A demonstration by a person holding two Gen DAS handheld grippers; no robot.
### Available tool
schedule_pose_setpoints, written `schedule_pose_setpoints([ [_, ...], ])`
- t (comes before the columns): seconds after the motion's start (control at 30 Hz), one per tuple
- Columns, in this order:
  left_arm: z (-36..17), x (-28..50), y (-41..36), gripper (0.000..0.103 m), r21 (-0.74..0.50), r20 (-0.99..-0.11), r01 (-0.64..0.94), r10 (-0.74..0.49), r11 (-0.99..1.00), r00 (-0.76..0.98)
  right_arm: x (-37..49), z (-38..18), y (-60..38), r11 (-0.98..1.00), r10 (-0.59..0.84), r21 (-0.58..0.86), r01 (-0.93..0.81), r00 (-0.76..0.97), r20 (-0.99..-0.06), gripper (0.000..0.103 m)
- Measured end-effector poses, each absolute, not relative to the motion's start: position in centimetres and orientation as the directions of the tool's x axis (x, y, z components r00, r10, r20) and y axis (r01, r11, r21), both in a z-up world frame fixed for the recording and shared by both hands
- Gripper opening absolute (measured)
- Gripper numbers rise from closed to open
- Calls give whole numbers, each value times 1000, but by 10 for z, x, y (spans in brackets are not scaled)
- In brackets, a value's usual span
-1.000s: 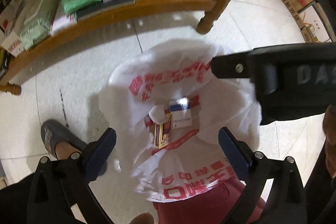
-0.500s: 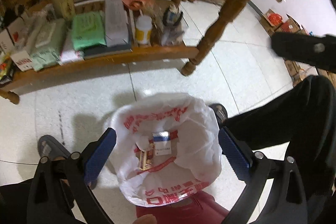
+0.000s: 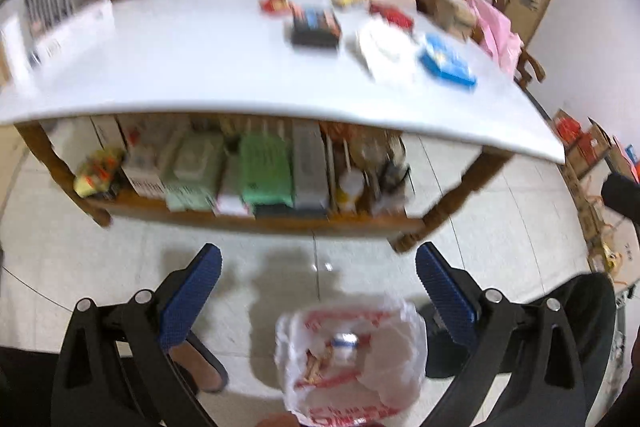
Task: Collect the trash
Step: 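Raise both tools back toward the table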
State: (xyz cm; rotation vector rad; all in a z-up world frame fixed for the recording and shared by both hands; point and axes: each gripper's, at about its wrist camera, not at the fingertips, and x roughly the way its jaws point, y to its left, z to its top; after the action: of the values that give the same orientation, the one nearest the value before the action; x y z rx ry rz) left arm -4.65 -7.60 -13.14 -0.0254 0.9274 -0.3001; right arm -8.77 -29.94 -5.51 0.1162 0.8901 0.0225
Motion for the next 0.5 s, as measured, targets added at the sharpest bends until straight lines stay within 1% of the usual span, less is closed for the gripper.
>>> schedule_pose_setpoints([
  [0.13,-90,-32,-73,95,-108,-753,226,-228,968,617,-78,-25,-309,993,57,112,39,671,-739,96],
  [0.3,-51,-5,-69,95,-102,-719,192,-206,976,664,-58,11,-319,994,33,98,51,714,-699,96],
  [0.5,-22,26,-77,95,-56,-713,195,-176,979,678,-26,38,-324,996,29,84,42,713,-701,96],
])
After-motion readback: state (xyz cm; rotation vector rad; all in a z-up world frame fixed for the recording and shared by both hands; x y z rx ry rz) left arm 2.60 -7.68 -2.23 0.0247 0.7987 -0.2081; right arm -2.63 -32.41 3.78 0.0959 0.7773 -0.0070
